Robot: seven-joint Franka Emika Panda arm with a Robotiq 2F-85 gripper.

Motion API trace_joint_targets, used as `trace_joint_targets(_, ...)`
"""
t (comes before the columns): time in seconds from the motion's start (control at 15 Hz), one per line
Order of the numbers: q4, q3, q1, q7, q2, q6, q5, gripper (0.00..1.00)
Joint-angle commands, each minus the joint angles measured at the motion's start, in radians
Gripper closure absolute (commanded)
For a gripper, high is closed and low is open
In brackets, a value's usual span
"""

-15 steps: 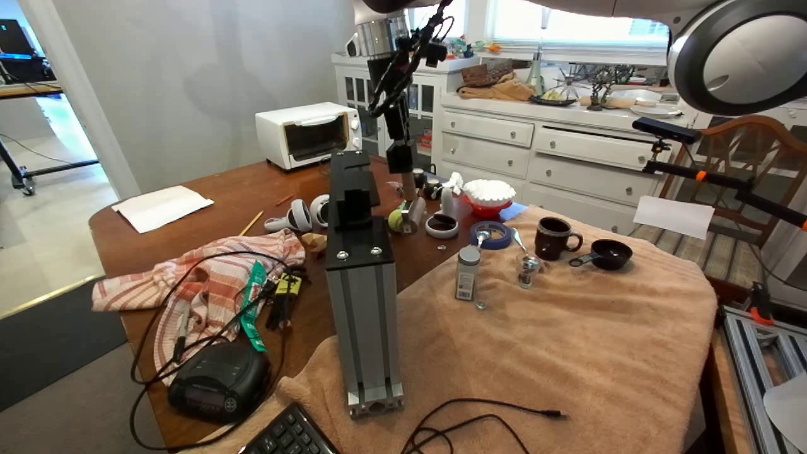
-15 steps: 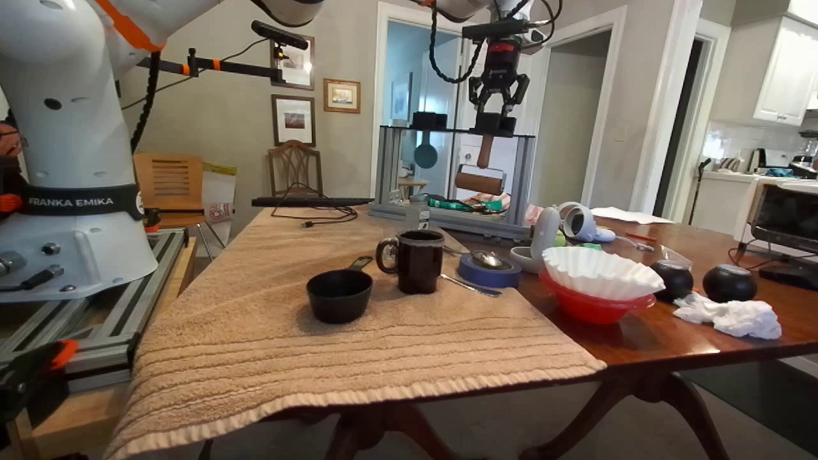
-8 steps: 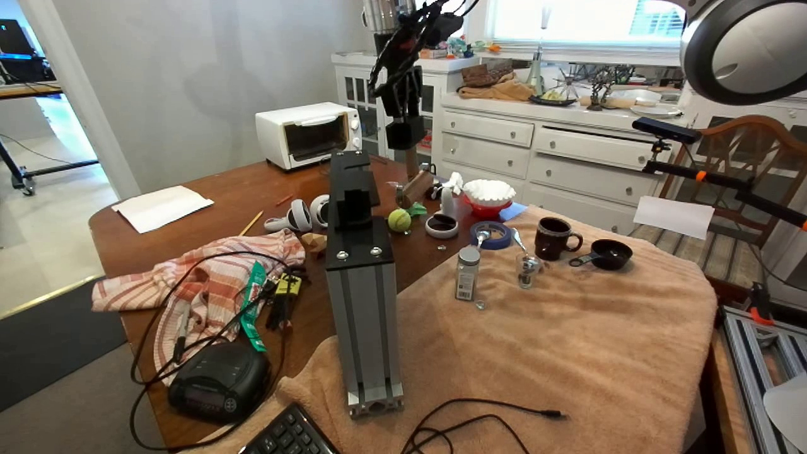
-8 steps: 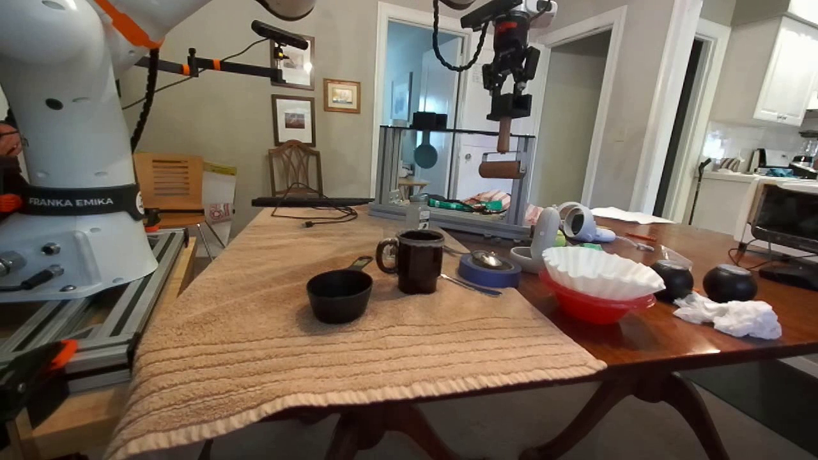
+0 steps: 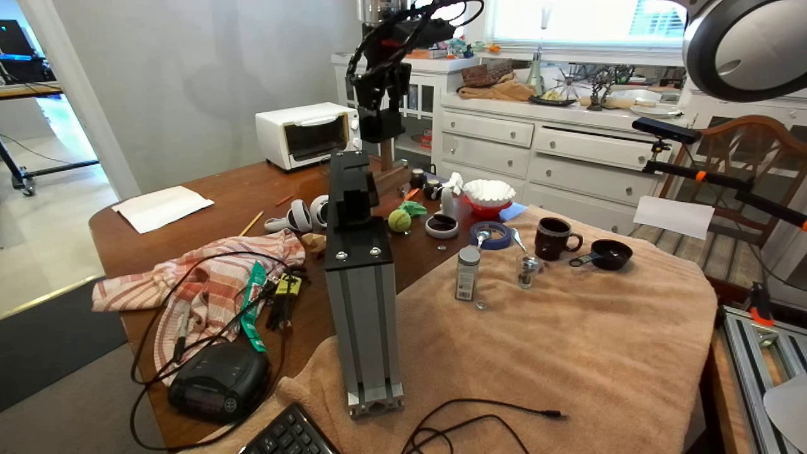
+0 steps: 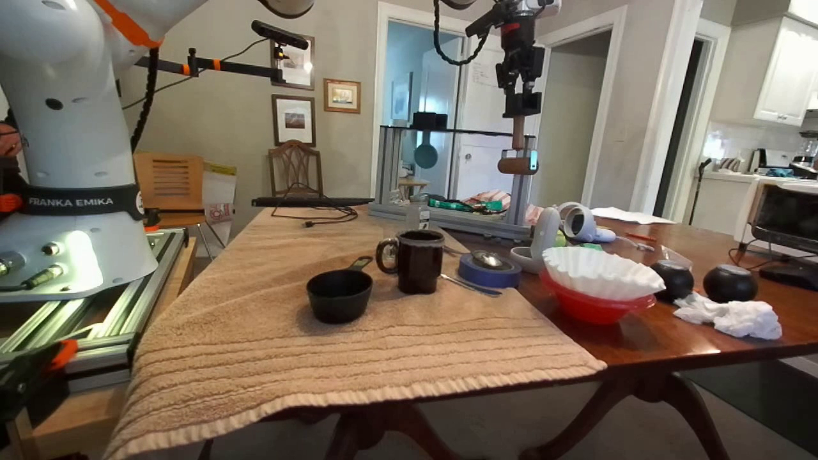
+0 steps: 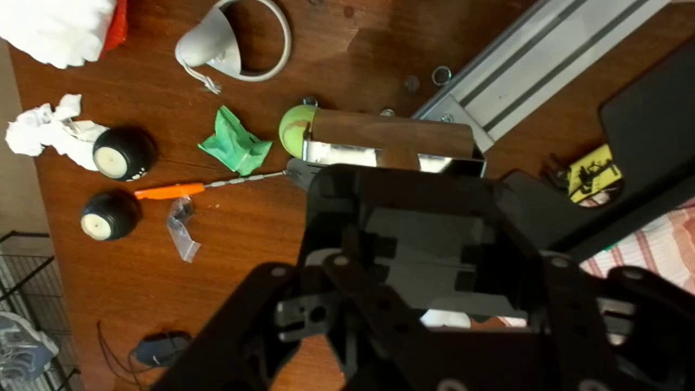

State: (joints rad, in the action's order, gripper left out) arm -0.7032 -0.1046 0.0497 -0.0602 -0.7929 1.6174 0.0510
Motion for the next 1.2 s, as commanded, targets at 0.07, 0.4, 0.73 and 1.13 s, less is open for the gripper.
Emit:
trace_joint_targets(0.07, -0.006, 0.006, 0.004, -0.005, 0.010, 0.006, -0.005, 0.66)
trace_joint_targets(0.4, -0.012, 0.005, -0.001, 0.123, -0.035, -0.100, 0.033, 0.66)
trace_joint_targets(0.73, -0.021, 0.032, -0.037, 0.325, -0.082, -0.056, 0.005, 0.66)
trace_joint_targets(1.13, -0.034, 0.089, -0.103, 0.601, -0.110, 0.033, -0.042, 0.66)
